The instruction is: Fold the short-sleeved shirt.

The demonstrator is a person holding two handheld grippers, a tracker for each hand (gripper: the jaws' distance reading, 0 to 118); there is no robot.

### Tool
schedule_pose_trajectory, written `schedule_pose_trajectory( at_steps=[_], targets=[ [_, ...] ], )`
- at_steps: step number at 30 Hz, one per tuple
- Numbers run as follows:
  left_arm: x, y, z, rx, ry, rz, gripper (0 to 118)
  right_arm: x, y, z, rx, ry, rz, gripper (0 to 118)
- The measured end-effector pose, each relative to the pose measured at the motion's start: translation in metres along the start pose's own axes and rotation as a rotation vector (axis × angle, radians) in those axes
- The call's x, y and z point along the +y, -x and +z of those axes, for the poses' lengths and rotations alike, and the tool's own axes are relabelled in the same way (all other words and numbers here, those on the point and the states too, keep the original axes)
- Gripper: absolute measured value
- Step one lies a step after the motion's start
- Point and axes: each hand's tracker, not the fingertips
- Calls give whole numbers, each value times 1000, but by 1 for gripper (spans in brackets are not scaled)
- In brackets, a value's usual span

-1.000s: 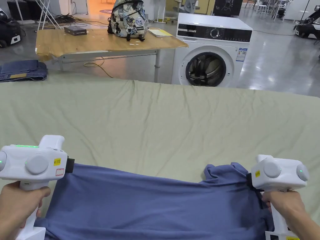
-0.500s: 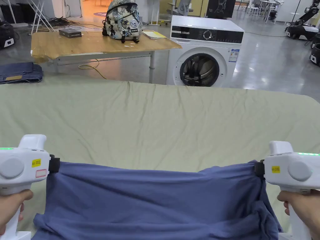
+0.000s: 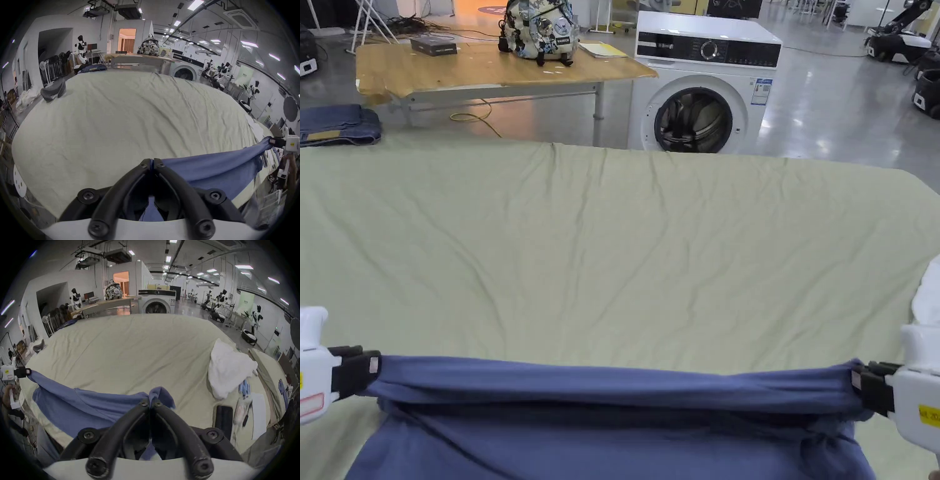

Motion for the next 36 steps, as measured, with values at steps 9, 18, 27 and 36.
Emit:
schedule_pose_trajectory(
  at_steps=[9, 18, 27, 36],
  targets=[
    [-69, 6, 7, -2, 161, -40, 0, -69, -1, -1, -16, 177, -21, 0],
    [-92, 6, -10, 30, 246, -69, 0, -102, 6, -30, -71, 269, 20, 0],
    [-82, 5, -13, 44, 268, -89, 4, -99, 11, -32, -108, 260, 66, 29],
    [-40, -22, 9, 32, 26, -55, 53, -55, 20, 24, -142, 48, 26, 71]
  ],
)
